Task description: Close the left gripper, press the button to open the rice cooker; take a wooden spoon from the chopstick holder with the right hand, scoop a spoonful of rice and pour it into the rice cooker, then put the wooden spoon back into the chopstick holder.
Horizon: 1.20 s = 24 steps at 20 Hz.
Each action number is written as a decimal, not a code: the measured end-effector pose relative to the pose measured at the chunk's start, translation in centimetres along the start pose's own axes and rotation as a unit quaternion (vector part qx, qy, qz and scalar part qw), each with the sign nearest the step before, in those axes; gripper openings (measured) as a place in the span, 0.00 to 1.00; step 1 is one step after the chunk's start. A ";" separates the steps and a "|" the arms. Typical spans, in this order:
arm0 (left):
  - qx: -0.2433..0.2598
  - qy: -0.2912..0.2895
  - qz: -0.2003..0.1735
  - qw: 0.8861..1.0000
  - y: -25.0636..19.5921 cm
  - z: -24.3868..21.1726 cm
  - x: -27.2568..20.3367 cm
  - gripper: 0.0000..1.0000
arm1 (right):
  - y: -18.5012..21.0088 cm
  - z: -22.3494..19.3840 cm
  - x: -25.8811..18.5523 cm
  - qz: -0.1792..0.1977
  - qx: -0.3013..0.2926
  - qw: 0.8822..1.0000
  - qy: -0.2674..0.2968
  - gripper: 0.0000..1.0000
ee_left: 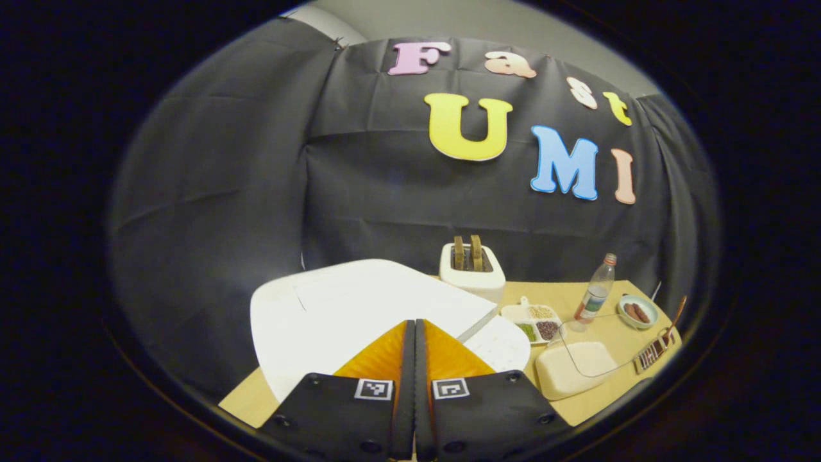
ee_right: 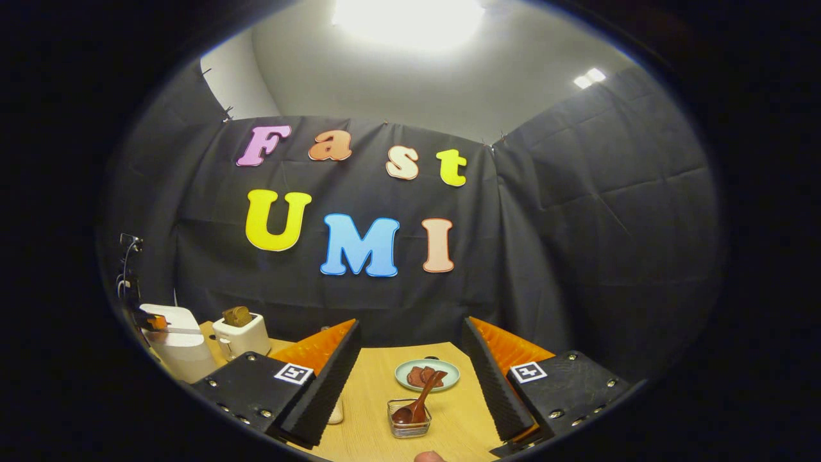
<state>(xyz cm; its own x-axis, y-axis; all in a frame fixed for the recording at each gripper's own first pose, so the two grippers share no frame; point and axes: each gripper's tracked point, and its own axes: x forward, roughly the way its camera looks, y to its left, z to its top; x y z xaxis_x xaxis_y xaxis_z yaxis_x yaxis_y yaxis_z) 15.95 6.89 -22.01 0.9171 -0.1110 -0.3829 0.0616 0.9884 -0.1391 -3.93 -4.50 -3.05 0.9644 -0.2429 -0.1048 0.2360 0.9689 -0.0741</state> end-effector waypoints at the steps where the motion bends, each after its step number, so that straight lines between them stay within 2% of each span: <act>1: 0.008 -0.014 0.009 1.000 0.2 1.5 -0.5 0.09 | -0.3 -0.1 0.5 0.003 0.004 1.000 0.000 0.96; 6: 0.032 -0.068 0.043 0.996 1.1 7.4 -3.3 0.09 | -2.3 -1.5 3.2 0.013 0.021 1.000 0.013 0.96; 8: 0.028 -0.093 0.053 0.994 0.8 9.4 -5.6 0.10 | -3.2 -2.4 4.5 0.017 0.023 0.999 0.022 0.96; 9: 0.026 -0.109 0.057 0.992 0.4 10.4 -7.4 0.07 | -3.8 -2.9 5.1 0.017 0.025 0.999 0.027 0.96; 11: 0.014 -0.140 0.062 0.988 -0.6 12.4 -10.4 0.10 | -4.6 -3.8 6.2 0.022 0.036 0.998 0.040 0.96; 13: 0.006 -0.157 0.069 0.985 -1.7 13.1 -12.8 0.33 | -5.1 -4.7 7.7 0.027 0.043 0.998 0.047 0.96; 14: 0.006 -0.160 0.069 0.985 -2.2 13.2 -13.7 0.38 | -5.2 -5.4 8.5 0.030 0.046 0.997 0.052 0.96; 18: 0.006 -0.175 0.073 0.982 -3.9 14.7 -17.9 0.99 | -5.2 -9.7 11.8 0.040 0.058 0.993 0.099 0.96; 21: 0.011 -0.183 0.077 0.980 -5.0 15.4 -20.7 1.00 | -5.0 -13.8 13.9 0.048 0.077 0.984 0.152 0.96; 24: 0.024 -0.194 0.081 0.977 -5.7 16.3 -22.7 0.98 | -4.7 -18.0 15.4 0.051 0.103 0.971 0.210 0.96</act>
<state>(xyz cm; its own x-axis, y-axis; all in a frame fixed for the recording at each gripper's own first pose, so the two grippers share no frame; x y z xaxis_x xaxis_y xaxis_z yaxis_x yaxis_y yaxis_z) 1.19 5.50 2.34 0.9961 0.0856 -0.0203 -0.0867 0.9945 -0.0590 7.68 -13.61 -22.19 0.8608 -0.1016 -0.4987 0.2029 0.9672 0.1531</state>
